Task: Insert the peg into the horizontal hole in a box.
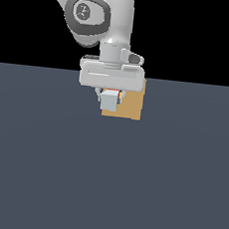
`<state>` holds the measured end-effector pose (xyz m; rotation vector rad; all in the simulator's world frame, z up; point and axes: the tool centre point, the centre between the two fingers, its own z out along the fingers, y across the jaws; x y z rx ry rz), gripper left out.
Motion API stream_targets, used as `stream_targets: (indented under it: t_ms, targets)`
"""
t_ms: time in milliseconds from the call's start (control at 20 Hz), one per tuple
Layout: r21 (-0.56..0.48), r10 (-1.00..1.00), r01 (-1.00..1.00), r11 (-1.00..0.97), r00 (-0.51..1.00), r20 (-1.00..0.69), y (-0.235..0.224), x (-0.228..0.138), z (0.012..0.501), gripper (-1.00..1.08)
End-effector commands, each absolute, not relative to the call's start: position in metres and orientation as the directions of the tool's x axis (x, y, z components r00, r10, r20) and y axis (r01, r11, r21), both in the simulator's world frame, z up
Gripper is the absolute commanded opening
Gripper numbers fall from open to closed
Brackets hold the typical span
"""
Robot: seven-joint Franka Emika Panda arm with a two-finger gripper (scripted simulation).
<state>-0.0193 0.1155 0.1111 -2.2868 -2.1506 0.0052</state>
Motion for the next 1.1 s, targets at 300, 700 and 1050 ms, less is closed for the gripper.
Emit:
stream_targets:
  t_ms: [300, 700, 1050]
  targets:
    - [0.0, 0.995, 0.995, -0.095, 0.095, 0.0, 0.12, -0.015, 0.116, -1.0]
    - [0.004, 0.995, 0.995, -0.096, 0.096, 0.003, 0.121, -0.013, 0.119, -1.0]
    - [-0.001, 0.995, 0.995, -0.096, 0.096, 0.001, 0.131, -0.013, 0.116, -1.0]
